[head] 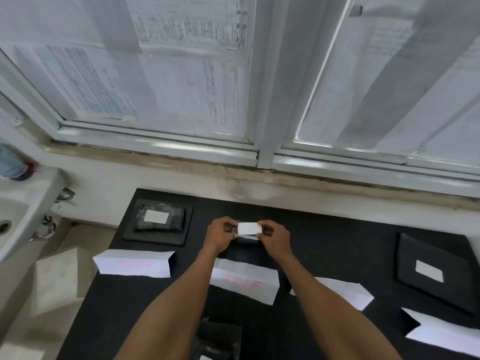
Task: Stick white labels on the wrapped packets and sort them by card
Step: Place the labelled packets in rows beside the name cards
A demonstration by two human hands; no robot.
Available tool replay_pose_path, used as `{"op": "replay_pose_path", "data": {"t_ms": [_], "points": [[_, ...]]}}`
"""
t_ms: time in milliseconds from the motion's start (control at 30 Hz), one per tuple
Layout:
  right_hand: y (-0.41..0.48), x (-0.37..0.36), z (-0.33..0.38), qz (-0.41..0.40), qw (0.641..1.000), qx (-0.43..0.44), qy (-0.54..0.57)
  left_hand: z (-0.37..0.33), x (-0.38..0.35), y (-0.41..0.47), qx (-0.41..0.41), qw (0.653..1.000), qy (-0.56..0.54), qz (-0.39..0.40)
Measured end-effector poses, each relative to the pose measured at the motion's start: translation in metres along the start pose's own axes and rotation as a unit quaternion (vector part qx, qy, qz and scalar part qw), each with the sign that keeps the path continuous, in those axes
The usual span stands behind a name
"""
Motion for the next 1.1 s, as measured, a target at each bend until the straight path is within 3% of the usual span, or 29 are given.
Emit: {"op": "replay_pose_path", "data": {"t_ms": [267, 433, 600, 900, 1100], "points": [[-0.010, -0.002, 0.009, -0.005, 1.000, -0.008, -0.030, 0.001, 0.006, -0.008, 0.004, 1.000, -0.008, 0.009], [-0.030, -0.008, 0.031, -0.046, 0.996, -0.001, -0.076, -0.006, 0.036, -0.030, -0.013, 1.000, -0.001, -0.013], [-0.076, -0.040, 0.047, -0.035, 0.997, 0.009, -0.069, 0.015, 0.073, -0.073, 0.000, 0.999, 0.019, -0.036], [-0.199, -0.136, 0.041, 0.051, 0.997, 0.022, -0.062, 0.105, 0.118, -0.201, 0.042, 0.997, 0.017, -0.064], [-0.290, -0.190, 0.018, 0.200, 0.961, 0.083, -0.174, 0.178, 0.111, -0.266, 0.121, 0.992, 0.045, -0.012]]}}
Point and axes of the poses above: each hand's wrist, its own y-axis towards the middle knuckle, its own x-axis out of the back of the hand, z = x × y, the point moved 4 cm from there along y, towards the middle knuckle, and after that the axes turned 14 degrees about y, right-handed, at the moved point
